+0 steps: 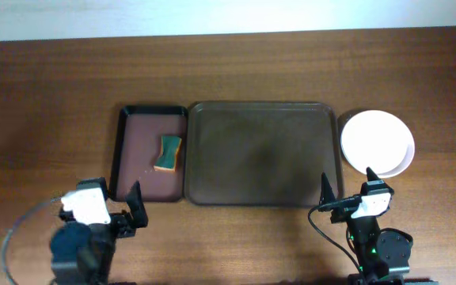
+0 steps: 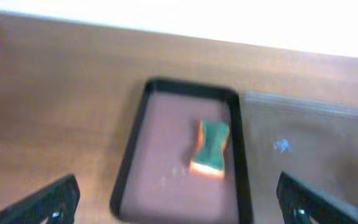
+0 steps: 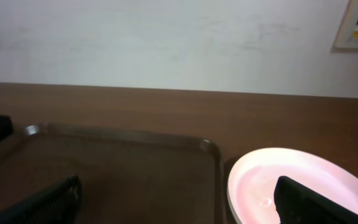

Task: Clean dirty plates on tray and stack at the side

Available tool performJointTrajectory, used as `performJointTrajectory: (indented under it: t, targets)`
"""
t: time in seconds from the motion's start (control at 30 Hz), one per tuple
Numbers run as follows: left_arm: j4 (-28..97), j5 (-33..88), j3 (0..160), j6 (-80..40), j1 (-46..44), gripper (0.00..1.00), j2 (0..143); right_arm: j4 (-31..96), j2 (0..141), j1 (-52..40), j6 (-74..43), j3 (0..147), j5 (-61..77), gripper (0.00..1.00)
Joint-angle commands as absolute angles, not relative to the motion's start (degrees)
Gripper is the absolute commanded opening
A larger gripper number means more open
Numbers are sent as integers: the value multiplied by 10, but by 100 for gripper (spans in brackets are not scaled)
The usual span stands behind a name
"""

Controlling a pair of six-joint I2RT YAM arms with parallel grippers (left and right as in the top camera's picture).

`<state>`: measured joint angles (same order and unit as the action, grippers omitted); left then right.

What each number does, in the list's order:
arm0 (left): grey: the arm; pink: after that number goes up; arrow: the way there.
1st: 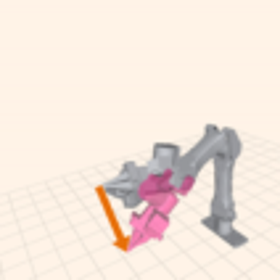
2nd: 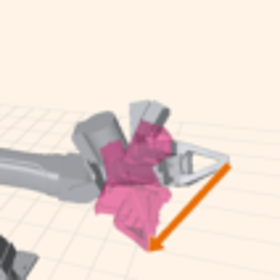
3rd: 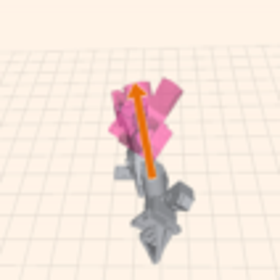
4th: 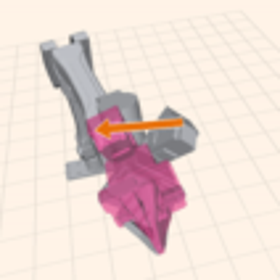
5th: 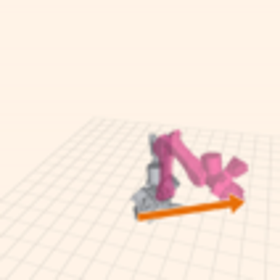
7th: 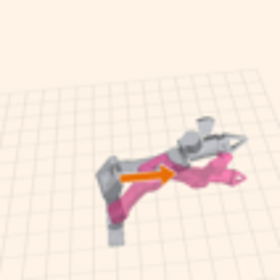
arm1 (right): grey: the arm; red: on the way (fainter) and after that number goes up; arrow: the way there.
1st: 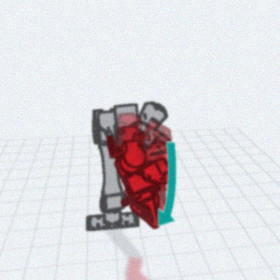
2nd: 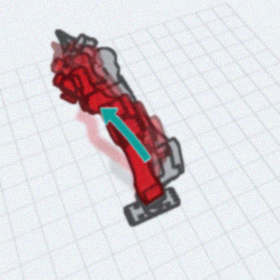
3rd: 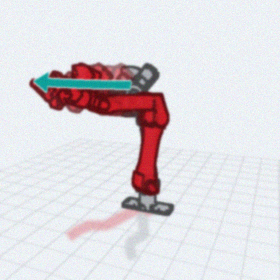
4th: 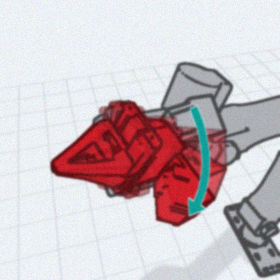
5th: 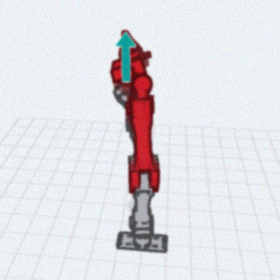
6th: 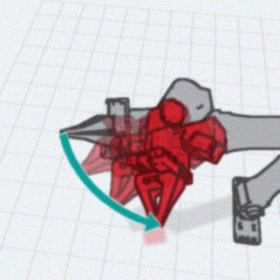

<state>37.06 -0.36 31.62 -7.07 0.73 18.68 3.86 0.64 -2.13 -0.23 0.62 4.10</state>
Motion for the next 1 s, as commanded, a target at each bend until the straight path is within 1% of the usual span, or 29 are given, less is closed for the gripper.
performJointTrajectory:
  t: [0.0,0.07,0.13,0.2,0.23,0.27,0.97]
  targets:
    - [241,-19,164,-66,5,99,80,41,3,-27,-4,3,43,99]
    - [95,-20,66,-65,6,99,21,41,3,-27,-4,3,42,99]
    - [-24,-19,4,-59,5,99,3,41,3,-27,-4,3,42,99]
    - [-9,11,5,22,6,99,3,41,3,-27,-4,3,43,99]
    - [28,11,5,36,6,99,3,41,3,-27,-4,3,42,99]
    - [47,13,5,35,6,99,3,41,3,-27,-4,3,43,99]
    - [46,17,5,35,6,100,3,41,3,-27,-4,3,43,99]
